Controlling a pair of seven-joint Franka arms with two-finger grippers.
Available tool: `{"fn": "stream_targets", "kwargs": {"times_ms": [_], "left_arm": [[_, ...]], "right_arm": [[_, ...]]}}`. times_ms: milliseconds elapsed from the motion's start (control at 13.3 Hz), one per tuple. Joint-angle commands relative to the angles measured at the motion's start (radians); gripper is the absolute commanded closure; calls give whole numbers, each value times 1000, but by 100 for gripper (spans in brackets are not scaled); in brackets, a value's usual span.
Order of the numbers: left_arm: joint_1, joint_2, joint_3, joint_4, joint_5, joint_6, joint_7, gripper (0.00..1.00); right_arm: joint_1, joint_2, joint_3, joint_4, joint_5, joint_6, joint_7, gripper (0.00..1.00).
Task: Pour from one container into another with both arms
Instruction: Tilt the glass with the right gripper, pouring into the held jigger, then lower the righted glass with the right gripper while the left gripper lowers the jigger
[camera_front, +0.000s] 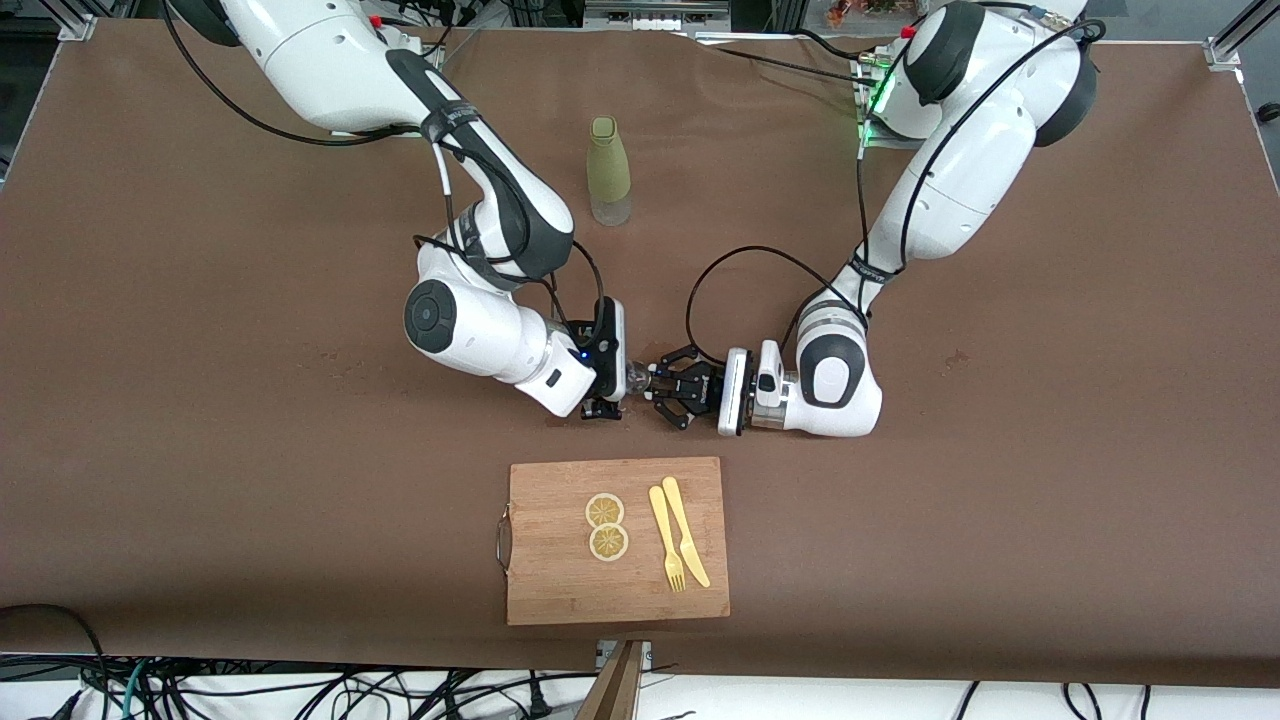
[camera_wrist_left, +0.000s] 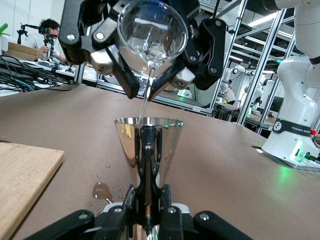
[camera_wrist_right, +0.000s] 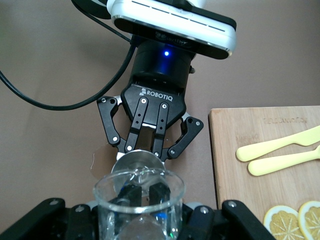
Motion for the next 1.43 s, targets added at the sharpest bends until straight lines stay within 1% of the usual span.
{"fn": "stream_targets", "kwargs": {"times_ms": [0, 150, 375, 526, 601, 826, 976, 1126, 1276, 1352], "left_arm": [[-16, 12, 6, 25, -40, 19, 19, 100], [-16, 12, 6, 25, -40, 19, 21, 100], [-16, 12, 8, 25, -38, 19, 22, 100], [-15, 10, 8, 25, -38, 19, 25, 100], [-15, 10, 9, 25, -38, 18, 30, 100], [0, 9, 17, 22, -37, 7, 57, 100], [28, 6, 20, 16, -41, 1, 96, 100], [71, -2, 32, 3, -27, -49, 117, 100], [100, -6, 101, 2, -6, -176, 143, 100], [121, -11, 133, 2, 29, -245, 145, 100]], "right_arm": [[0, -39, -1, -40, -9, -19, 15, 100], [-10, -39, -1, -40, 11, -97, 15, 100], [-25, -41, -3, -38, 96, -148, 3, 100], [-45, -53, -1, -37, 103, -158, 3, 100], [-50, -54, -1, -33, 124, -174, 3, 100], [-80, -62, -1, -32, 243, -180, -3, 100], [-112, -62, -1, -32, 349, -186, -54, 100], [-172, -62, -4, -32, 438, -275, -126, 100], [-253, -71, -6, -33, 452, -354, -204, 100], [-299, -71, -6, -33, 452, -406, -241, 100]]}}
